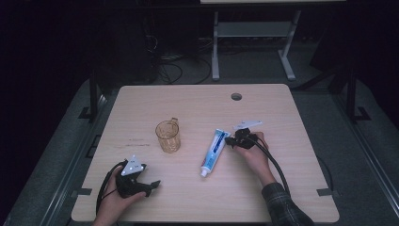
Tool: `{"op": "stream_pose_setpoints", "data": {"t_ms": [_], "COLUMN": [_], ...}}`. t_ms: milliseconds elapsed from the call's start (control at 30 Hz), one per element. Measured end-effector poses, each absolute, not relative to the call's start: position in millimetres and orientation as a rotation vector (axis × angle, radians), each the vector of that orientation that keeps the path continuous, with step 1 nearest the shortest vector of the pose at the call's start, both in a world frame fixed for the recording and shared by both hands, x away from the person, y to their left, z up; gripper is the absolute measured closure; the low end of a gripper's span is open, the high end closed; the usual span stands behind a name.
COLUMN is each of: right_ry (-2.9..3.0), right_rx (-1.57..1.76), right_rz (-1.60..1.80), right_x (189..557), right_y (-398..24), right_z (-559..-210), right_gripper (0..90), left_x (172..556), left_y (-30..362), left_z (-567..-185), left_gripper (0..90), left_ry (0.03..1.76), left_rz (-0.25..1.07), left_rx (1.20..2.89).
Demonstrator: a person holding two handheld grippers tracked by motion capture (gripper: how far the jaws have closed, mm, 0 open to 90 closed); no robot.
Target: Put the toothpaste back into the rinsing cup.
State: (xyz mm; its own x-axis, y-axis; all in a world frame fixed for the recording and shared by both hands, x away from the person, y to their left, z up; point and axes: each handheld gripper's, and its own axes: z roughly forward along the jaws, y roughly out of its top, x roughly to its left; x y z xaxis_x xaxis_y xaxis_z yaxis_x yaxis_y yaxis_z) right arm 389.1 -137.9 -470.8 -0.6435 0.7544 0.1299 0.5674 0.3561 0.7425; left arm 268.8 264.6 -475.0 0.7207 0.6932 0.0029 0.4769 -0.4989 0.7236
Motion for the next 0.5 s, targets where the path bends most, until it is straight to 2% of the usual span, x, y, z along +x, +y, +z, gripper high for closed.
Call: {"op": "stream_pose_setpoints", "data": {"t_ms": [500], "right_ry": [2.439], "right_rx": [1.099], "right_rz": [1.212], "right_x": [356.0], "right_y": [-131.2], "right_z": [-447.7], "right_gripper": [89.8], "left_x": [268.4], "left_y": [264.6], "left_z": [-475.1], "left_gripper": [13.5], "left_ry": [0.880], "left_rz": [0.381], "left_rx": [2.194]}}
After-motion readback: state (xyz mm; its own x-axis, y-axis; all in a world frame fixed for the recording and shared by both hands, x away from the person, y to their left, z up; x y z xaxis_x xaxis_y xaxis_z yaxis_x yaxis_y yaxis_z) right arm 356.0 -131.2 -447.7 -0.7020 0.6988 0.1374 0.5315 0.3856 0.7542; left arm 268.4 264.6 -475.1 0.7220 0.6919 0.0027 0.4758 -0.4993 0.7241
